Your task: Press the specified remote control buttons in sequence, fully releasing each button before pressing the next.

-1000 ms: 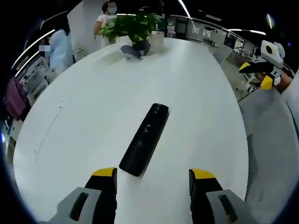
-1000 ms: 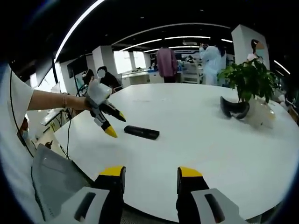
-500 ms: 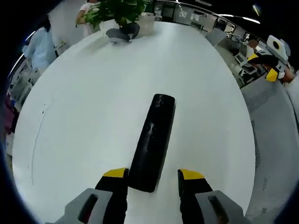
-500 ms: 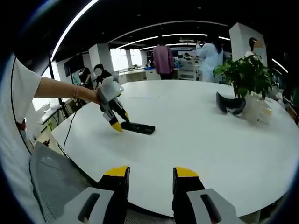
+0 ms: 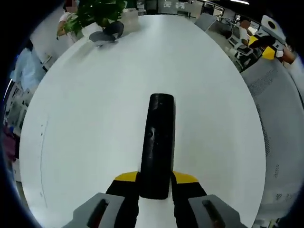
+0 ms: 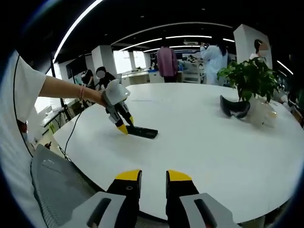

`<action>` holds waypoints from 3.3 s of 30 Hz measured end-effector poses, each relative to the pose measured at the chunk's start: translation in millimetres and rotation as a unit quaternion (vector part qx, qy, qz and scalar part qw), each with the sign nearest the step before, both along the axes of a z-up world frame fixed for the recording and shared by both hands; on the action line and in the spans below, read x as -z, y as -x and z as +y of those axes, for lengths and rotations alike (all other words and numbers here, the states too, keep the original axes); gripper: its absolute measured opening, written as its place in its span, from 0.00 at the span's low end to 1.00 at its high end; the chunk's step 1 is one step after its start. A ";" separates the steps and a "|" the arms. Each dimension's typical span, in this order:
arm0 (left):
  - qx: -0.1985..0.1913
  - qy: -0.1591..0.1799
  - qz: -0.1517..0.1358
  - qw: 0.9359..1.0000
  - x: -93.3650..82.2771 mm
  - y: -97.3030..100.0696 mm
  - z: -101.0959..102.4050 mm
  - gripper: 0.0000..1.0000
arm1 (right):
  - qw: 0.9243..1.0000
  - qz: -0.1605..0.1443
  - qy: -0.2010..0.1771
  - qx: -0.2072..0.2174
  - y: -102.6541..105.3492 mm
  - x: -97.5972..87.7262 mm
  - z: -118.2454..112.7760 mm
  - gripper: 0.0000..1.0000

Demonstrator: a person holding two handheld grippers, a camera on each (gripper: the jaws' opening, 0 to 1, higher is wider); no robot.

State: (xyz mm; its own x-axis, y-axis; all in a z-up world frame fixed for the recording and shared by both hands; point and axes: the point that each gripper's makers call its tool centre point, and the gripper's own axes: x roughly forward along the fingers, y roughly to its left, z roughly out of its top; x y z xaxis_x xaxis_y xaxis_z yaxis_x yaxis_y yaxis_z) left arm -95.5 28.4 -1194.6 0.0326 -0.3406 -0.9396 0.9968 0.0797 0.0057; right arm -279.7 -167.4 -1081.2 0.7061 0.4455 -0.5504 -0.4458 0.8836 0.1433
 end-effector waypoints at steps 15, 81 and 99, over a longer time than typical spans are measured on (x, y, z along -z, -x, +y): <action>0.026 -0.028 -0.003 0.999 -0.1 19.2 -2.4 0.23 | 1.000 0.003 0.000 -0.008 -0.6 3.7 1.8 0.15; 0.010 0.015 0.003 1.000 -0.1 188.0 -20.4 0.23 | 0.912 0.090 0.178 -0.358 0.7 96.9 85.2 0.00; 0.004 0.066 -0.003 0.998 -0.6 188.3 -18.8 0.24 | 0.865 0.078 0.253 -0.425 1.2 102.2 80.8 0.00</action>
State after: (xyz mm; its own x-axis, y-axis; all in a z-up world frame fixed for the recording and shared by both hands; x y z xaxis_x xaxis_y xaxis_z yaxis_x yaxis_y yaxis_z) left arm -283.8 9.6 -1194.0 0.0342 -0.4622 -0.8861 0.9974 0.0722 0.0008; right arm -280.9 -86.7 -1183.5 0.1400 0.4420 -0.8860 -0.9760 0.2125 -0.0482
